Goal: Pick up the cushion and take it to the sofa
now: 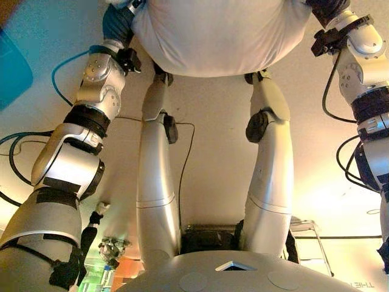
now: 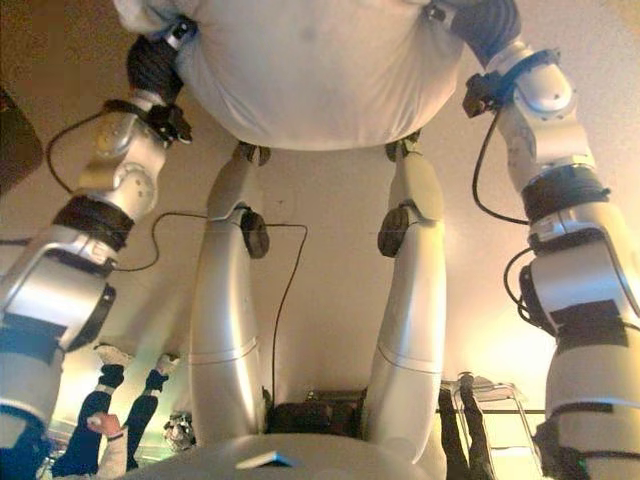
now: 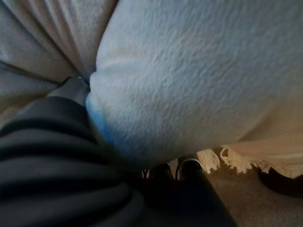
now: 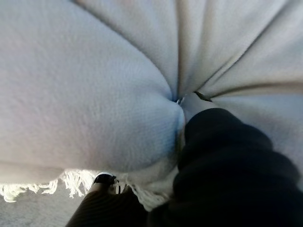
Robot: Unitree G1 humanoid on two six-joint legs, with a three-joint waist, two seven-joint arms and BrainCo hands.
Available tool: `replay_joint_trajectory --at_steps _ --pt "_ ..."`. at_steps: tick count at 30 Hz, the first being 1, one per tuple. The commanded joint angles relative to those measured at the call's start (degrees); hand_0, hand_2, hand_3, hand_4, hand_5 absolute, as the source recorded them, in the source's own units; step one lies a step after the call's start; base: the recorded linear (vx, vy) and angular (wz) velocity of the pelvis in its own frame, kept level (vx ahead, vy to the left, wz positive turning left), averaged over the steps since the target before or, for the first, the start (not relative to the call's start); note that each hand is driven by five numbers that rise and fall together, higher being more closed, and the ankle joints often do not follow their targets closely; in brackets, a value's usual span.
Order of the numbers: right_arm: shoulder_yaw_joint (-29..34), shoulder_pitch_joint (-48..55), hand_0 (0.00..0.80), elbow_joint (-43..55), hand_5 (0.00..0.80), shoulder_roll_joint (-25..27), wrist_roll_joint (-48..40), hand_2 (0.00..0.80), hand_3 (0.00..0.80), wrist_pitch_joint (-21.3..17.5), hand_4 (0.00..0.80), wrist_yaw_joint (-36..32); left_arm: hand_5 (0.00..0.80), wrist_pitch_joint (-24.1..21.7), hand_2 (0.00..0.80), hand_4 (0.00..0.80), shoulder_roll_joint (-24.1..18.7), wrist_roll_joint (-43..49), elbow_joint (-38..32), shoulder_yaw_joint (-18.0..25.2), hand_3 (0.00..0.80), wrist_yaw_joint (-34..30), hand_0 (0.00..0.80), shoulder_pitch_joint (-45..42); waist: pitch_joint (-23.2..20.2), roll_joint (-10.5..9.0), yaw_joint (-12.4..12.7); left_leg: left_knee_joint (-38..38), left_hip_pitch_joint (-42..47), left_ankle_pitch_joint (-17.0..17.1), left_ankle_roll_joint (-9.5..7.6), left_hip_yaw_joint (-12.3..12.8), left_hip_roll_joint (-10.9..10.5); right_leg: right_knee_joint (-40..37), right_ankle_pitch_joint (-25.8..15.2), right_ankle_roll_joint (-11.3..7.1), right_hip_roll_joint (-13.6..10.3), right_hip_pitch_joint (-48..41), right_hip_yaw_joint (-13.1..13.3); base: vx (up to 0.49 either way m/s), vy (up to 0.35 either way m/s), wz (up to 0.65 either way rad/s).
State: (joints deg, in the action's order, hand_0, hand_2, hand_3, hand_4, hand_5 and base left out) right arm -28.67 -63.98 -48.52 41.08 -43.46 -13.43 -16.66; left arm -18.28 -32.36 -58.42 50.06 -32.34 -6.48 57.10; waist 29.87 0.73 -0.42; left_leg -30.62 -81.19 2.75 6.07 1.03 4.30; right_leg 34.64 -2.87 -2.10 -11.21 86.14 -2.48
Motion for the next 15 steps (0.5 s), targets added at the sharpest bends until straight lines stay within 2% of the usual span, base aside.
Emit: replay_joint_trajectory --at_steps 1,7,11,15 --pt "-1.6 3.5 0.8 11.8 0.8 -3.2 0.9 0.8 0.8 -5.7 0.8 -1.6 0.8 -4.1 0.8 0.8 6.5 -0.3 -12.2 1.5 0.8 -8.0 0.8 -4.5 -0.1 2.62 -0.2 2.0 2.8 -0.4 1.64 -3.6 0.1 -2.3 1.8 -6.1 0.5 -7.9 0.1 -0.011 -0.038 -0.1" --pt "3.5 15.3 0.8 19.0 0.8 -4.0 2.9 0.8 0.8 -8.3 0.8 1.2 0.8 -5.5 0.8 0.8 8.6 1.7 -18.4 2.5 0.8 -9.3 0.8 -14.3 -0.1 1.77 0.0 4.3 13.7 0.6 1.94 -3.3 0.9 -4.6 0.7 -6.48 -0.4 -18.5 -0.8 0.001 -0.085 -0.08" --pt "8.8 24.9 0.8 24.0 0.8 -6.4 3.9 0.8 0.8 -9.6 0.8 1.9 0.8 -5.1 0.8 0.8 9.8 3.1 -23.3 4.0 0.8 -9.8 0.8 -21.4 -0.1 0.89 0.1 6.8 24.2 0.2 1.41 -2.3 1.2 -6.7 0.6 -6.62 -1.8 -28.2 -3.0 0.023 -0.099 0.04" --pt "13.6 36.1 0.8 30.6 0.8 -9.5 6.4 0.8 0.8 -11.6 0.8 2.6 0.8 -4.3 0.8 0.8 9.9 5.3 -29.0 6.7 0.8 -10.6 0.8 -29.2 -0.1 -0.01 0.4 10.2 36.5 -1.0 0.22 -0.2 0.8 -10.0 1.4 -6.84 -2.7 -40.4 -6.4 0.084 -0.097 0.06"
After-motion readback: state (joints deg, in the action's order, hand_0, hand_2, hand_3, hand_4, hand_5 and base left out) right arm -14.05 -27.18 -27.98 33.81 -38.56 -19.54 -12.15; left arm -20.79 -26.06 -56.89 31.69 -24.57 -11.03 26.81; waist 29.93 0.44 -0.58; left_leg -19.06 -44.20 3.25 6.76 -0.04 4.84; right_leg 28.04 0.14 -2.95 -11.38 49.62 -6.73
